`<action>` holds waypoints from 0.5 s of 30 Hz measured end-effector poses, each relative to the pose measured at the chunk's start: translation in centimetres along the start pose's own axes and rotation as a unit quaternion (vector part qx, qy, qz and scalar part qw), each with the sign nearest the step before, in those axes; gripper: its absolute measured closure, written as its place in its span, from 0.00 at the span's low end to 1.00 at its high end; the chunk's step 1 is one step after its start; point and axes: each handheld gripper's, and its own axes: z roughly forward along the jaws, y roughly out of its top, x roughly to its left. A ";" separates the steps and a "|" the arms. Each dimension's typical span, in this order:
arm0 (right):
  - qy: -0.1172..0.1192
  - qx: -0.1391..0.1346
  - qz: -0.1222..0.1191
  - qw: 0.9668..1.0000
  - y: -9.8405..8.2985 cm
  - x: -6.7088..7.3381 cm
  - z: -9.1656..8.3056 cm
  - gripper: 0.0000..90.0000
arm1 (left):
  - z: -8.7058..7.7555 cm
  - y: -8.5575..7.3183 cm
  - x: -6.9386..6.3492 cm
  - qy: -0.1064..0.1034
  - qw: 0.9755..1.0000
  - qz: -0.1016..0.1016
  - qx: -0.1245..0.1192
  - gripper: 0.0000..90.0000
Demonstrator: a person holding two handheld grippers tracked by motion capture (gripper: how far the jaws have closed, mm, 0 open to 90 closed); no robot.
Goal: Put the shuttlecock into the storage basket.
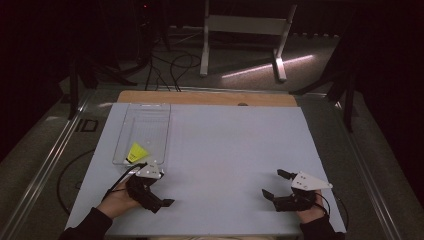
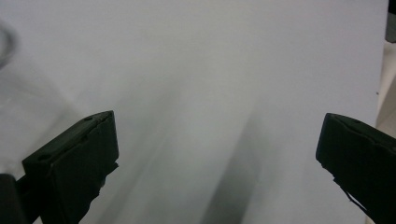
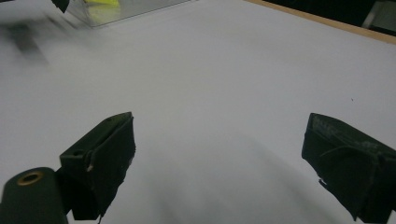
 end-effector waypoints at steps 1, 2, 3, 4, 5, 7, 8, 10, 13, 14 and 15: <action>0.000 0.000 0.000 1.000 0.0 0.0 0.0 0.11 | -0.2 -0.4 0.2 0.008 1.000 -0.005 -0.002 0.00; 0.000 0.000 0.000 1.000 0.0 0.0 0.0 0.11 | -0.2 -0.4 0.2 0.008 1.000 -0.005 -0.002 0.00; 0.000 0.000 0.001 1.000 0.0 0.0 0.0 0.11 | -0.4 -0.8 0.3 0.008 1.000 -0.010 -0.008 0.00; 0.000 0.000 0.001 1.000 0.0 0.0 0.0 0.11 | -0.4 -0.8 0.3 0.008 1.000 -0.010 -0.008 0.00; 0.000 0.000 0.001 1.000 0.0 0.0 0.0 0.11 | -0.5 -1.1 0.3 0.008 1.000 -0.010 -0.019 0.00; 0.001 0.000 0.001 1.000 0.0 0.0 0.0 0.11 | -0.5 -1.5 0.3 0.008 0.999 -0.013 -0.030 0.00; 0.001 0.000 0.001 1.000 0.0 0.0 0.0 0.11 | -0.5 -1.5 0.3 0.008 0.999 -0.013 -0.030 0.00; 0.001 0.001 0.003 1.000 0.0 0.0 0.0 0.11 | -0.3 -1.9 0.3 0.011 0.999 -0.015 -0.034 0.00; 0.001 0.000 0.002 1.000 0.0 0.0 0.0 0.11 | 0.2 -2.3 0.5 0.016 0.999 -0.024 -0.034 0.00; 0.001 0.000 0.002 1.000 0.0 0.0 0.0 0.11 | 0.2 -2.3 0.5 0.016 0.999 -0.024 -0.034 0.00; 0.001 0.001 0.003 1.000 0.0 0.0 0.0 0.11 | 0.3 -2.5 0.6 0.016 0.999 -0.028 -0.037 0.00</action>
